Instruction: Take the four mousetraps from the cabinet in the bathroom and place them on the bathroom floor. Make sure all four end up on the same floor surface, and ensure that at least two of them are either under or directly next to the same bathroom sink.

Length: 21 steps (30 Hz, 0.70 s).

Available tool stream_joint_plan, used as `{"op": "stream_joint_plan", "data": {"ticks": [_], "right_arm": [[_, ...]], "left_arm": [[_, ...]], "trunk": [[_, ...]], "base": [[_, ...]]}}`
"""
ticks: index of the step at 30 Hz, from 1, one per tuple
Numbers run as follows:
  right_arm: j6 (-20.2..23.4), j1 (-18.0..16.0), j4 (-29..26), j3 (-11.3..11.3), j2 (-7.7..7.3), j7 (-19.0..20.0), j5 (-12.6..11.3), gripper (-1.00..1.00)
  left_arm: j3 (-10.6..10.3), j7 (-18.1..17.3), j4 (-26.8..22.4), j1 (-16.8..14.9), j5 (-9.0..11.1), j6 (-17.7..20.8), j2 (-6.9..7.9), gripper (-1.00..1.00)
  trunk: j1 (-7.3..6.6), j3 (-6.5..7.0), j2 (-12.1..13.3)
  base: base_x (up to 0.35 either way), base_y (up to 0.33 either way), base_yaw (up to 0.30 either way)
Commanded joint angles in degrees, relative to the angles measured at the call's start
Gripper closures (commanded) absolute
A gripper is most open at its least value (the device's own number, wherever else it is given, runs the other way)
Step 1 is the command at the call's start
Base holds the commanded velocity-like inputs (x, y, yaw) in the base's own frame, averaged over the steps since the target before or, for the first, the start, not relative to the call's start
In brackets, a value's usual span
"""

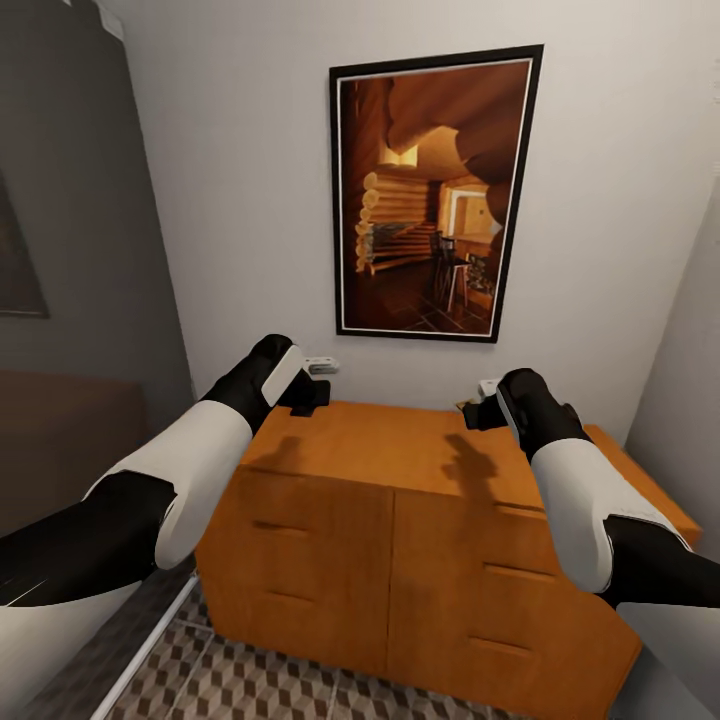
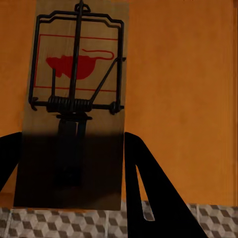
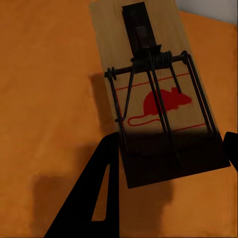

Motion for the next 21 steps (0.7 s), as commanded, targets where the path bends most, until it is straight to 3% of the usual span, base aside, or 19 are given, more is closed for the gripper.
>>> {"op": "stream_joint_plan", "data": {"ticks": [1, 21], "right_arm": [[0.17, -0.04, -0.08, -0.23, 0.03, 0.43, 0.55, 1.00], [0.17, -0.06, -0.04, -0.23, 0.03, 0.44, 0.55, 1.00]], "left_arm": [[-0.18, 0.44, -0.03, -0.05, 0.47, 0.14, 0.00, 1.00], [-0.18, 0.44, 0.01, -0.05, 0.55, 0.12, 0.00, 1.00]], "trunk": [[0.00, -0.04, -0.04], [0.00, 0.61, -0.04]], "base": [[-0.002, 0.014, -0.161], [0.000, 0.002, -0.189]]}}
